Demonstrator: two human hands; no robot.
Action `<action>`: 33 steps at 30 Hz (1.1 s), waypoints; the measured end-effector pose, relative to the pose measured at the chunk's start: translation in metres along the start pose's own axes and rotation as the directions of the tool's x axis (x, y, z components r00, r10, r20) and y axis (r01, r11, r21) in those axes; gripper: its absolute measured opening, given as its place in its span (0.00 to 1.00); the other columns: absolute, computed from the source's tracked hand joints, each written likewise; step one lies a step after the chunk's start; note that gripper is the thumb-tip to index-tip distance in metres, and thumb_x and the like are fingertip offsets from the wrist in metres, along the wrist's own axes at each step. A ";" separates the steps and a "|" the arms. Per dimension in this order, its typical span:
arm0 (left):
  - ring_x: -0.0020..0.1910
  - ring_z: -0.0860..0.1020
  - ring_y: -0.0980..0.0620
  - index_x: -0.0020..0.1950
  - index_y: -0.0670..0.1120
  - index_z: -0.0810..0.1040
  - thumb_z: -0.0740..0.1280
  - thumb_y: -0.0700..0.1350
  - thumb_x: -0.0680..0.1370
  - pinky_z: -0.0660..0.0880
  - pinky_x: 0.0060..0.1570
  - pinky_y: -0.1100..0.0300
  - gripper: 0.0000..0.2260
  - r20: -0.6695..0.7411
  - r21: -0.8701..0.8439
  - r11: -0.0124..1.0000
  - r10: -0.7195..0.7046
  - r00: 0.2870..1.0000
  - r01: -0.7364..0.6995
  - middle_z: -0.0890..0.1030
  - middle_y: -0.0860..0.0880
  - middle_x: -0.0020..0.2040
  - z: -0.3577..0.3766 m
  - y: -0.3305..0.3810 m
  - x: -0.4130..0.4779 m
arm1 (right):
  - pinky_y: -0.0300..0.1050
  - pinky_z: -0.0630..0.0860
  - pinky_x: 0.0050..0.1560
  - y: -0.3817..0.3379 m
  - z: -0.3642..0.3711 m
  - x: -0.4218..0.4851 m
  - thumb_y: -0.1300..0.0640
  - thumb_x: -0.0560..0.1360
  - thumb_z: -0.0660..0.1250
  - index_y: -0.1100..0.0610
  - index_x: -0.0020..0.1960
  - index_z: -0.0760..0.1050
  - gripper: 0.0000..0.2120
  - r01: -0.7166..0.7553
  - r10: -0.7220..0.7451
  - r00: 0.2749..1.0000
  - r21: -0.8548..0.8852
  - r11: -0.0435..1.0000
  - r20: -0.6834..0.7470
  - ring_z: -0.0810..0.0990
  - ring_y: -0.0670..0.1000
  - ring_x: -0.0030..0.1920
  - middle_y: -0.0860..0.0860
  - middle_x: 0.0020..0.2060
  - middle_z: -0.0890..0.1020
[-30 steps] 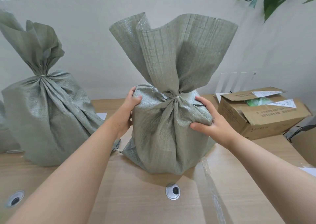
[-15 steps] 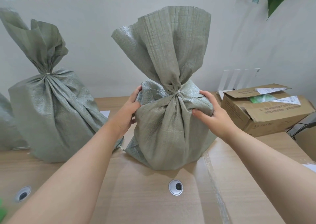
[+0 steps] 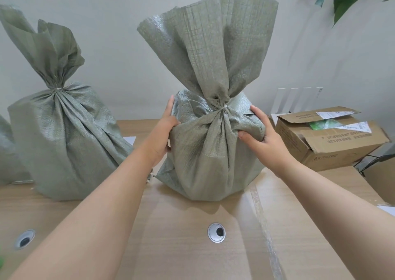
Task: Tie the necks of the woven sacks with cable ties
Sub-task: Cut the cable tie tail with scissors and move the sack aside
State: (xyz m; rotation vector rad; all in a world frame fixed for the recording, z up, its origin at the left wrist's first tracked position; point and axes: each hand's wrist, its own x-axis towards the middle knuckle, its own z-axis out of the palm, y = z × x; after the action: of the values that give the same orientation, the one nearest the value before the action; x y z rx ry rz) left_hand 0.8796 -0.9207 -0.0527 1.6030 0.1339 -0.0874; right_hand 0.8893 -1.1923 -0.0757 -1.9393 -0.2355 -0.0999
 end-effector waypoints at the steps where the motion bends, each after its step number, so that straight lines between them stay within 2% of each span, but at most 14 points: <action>1: 0.62 0.76 0.46 0.61 0.84 0.62 0.58 0.51 0.72 0.75 0.56 0.46 0.28 -0.005 0.013 1.000 -0.018 1.000 0.018 0.77 0.61 0.66 0.001 -0.002 -0.001 | 0.41 0.68 0.65 0.004 0.000 0.000 0.43 0.73 0.73 0.31 0.73 0.60 0.34 -0.011 0.012 1.000 -0.018 1.000 0.018 0.74 0.41 0.64 0.30 0.62 0.73; 4: 0.56 0.76 0.55 0.63 0.85 0.60 0.57 0.49 0.78 0.74 0.49 0.51 0.27 -0.050 0.045 0.997 -0.059 0.997 0.061 0.75 0.57 0.70 0.007 -0.006 -0.004 | 0.44 0.68 0.67 0.014 0.000 -0.004 0.40 0.71 0.73 0.30 0.73 0.59 0.36 -0.034 0.036 0.997 -0.029 0.999 0.062 0.72 0.43 0.67 0.32 0.65 0.72; 6: 0.51 0.76 0.55 0.68 0.81 0.60 0.58 0.51 0.79 0.74 0.50 0.52 0.26 -0.096 0.065 0.997 -0.045 0.994 0.052 0.73 0.50 0.72 0.006 -0.003 -0.004 | 0.43 0.67 0.68 0.013 -0.002 -0.003 0.38 0.70 0.73 0.32 0.73 0.60 0.37 -0.031 0.030 0.997 0.018 0.999 0.068 0.71 0.37 0.66 0.28 0.63 0.70; 8: 0.59 0.77 0.53 0.70 0.78 0.63 0.62 0.53 0.77 0.73 0.53 0.53 0.26 -0.096 0.088 0.996 0.011 0.995 -0.002 0.69 0.49 0.76 0.003 0.000 -0.005 | 0.43 0.67 0.69 0.009 -0.003 0.001 0.37 0.71 0.72 0.37 0.74 0.63 0.35 -0.022 0.018 0.998 0.065 0.998 0.059 0.71 0.31 0.64 0.28 0.63 0.71; 9: 0.63 0.77 0.52 0.71 0.75 0.65 0.63 0.53 0.77 0.72 0.54 0.54 0.25 -0.096 0.087 0.995 0.049 0.994 -0.041 0.68 0.49 0.77 0.001 0.001 -0.006 | 0.43 0.67 0.70 0.007 -0.004 0.003 0.36 0.71 0.70 0.40 0.74 0.64 0.34 -0.017 0.013 0.998 0.079 0.997 0.054 0.72 0.32 0.64 0.30 0.64 0.72; 10: 0.63 0.77 0.55 0.71 0.72 0.68 0.63 0.51 0.78 0.72 0.54 0.56 0.24 -0.098 0.073 0.995 0.077 0.992 -0.070 0.69 0.49 0.76 0.000 0.002 -0.007 | 0.44 0.67 0.71 0.005 -0.004 0.005 0.35 0.71 0.68 0.41 0.73 0.66 0.32 -0.012 0.008 0.999 0.082 0.997 0.049 0.72 0.34 0.65 0.33 0.65 0.73; 13: 0.46 0.79 0.66 0.71 0.62 0.74 0.62 0.45 0.82 0.73 0.50 0.60 0.20 -0.103 0.061 0.992 0.114 0.988 -0.108 0.80 0.60 0.65 -0.001 0.004 -0.006 | 0.44 0.66 0.71 0.001 -0.003 0.008 0.34 0.73 0.63 0.44 0.72 0.69 0.30 0.012 -0.014 0.999 0.046 0.999 0.039 0.71 0.36 0.67 0.36 0.66 0.74; 15: 0.42 0.79 0.69 0.71 0.59 0.75 0.62 0.43 0.83 0.73 0.47 0.64 0.19 -0.106 0.066 0.991 0.124 0.987 -0.117 0.82 0.62 0.59 0.001 0.007 -0.005 | 0.45 0.66 0.71 -0.002 -0.003 0.011 0.36 0.74 0.61 0.45 0.71 0.71 0.28 0.013 -0.014 1.000 0.037 0.999 0.014 0.72 0.40 0.68 0.40 0.65 0.76; 18: 0.48 0.79 0.70 0.71 0.57 0.75 0.62 0.44 0.83 0.74 0.46 0.68 0.18 -0.105 0.064 0.991 0.122 0.987 -0.116 0.79 0.60 0.64 0.001 0.009 -0.007 | 0.43 0.67 0.70 -0.006 -0.002 0.013 0.40 0.78 0.62 0.46 0.69 0.73 0.22 0.021 -0.020 1.000 0.032 0.999 -0.012 0.73 0.42 0.66 0.43 0.64 0.77; 21: 0.63 0.77 0.61 0.69 0.60 0.76 0.64 0.49 0.79 0.73 0.59 0.58 0.18 -0.109 0.065 0.990 0.128 0.986 -0.122 0.77 0.58 0.69 -0.001 0.010 -0.009 | 0.35 0.68 0.61 -0.008 -0.001 0.014 0.45 0.81 0.61 0.46 0.70 0.72 0.18 0.018 -0.018 1.000 0.026 1.000 -0.017 0.75 0.34 0.59 0.41 0.60 0.78; 23: 0.58 0.79 0.64 0.70 0.59 0.75 0.64 0.48 0.81 0.73 0.56 0.59 0.18 -0.106 0.059 0.991 0.125 0.986 -0.119 0.77 0.57 0.69 -0.003 0.009 -0.009 | 0.36 0.69 0.60 -0.009 -0.001 0.014 0.44 0.81 0.61 0.44 0.70 0.72 0.18 0.008 -0.008 1.000 0.021 1.000 -0.015 0.76 0.32 0.57 0.39 0.58 0.78; 26: 0.48 0.80 0.70 0.71 0.57 0.73 0.61 0.45 0.83 0.73 0.45 0.67 0.17 -0.098 0.056 0.990 0.134 0.986 -0.129 0.78 0.56 0.69 -0.001 0.009 -0.010 | 0.46 0.69 0.69 -0.008 -0.002 0.015 0.39 0.78 0.61 0.40 0.69 0.71 0.20 0.008 -0.008 1.000 0.010 1.000 -0.023 0.75 0.44 0.65 0.42 0.61 0.77; 31: 0.56 0.78 0.66 0.73 0.57 0.71 0.61 0.45 0.83 0.70 0.49 0.65 0.18 -0.111 0.071 0.991 0.122 0.986 -0.115 0.75 0.56 0.72 -0.003 0.008 -0.013 | 0.53 0.67 0.72 -0.011 -0.005 0.013 0.35 0.73 0.64 0.39 0.70 0.70 0.26 0.004 -0.004 1.000 -0.011 1.000 -0.019 0.72 0.46 0.69 0.42 0.68 0.73; 33: 0.53 0.78 0.70 0.74 0.55 0.71 0.61 0.45 0.84 0.70 0.47 0.69 0.18 -0.110 0.086 0.988 0.134 0.985 -0.124 0.77 0.57 0.67 -0.002 0.011 -0.019 | 0.54 0.68 0.72 -0.014 -0.006 0.011 0.34 0.71 0.66 0.38 0.70 0.70 0.28 0.009 -0.009 1.000 -0.016 1.000 -0.026 0.72 0.46 0.69 0.42 0.69 0.73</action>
State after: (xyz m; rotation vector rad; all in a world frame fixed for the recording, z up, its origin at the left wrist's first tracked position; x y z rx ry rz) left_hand 0.8627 -0.9194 -0.0387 1.6921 0.1166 0.1016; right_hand 0.8972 -1.1920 -0.0584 -1.9520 -0.2270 -0.1329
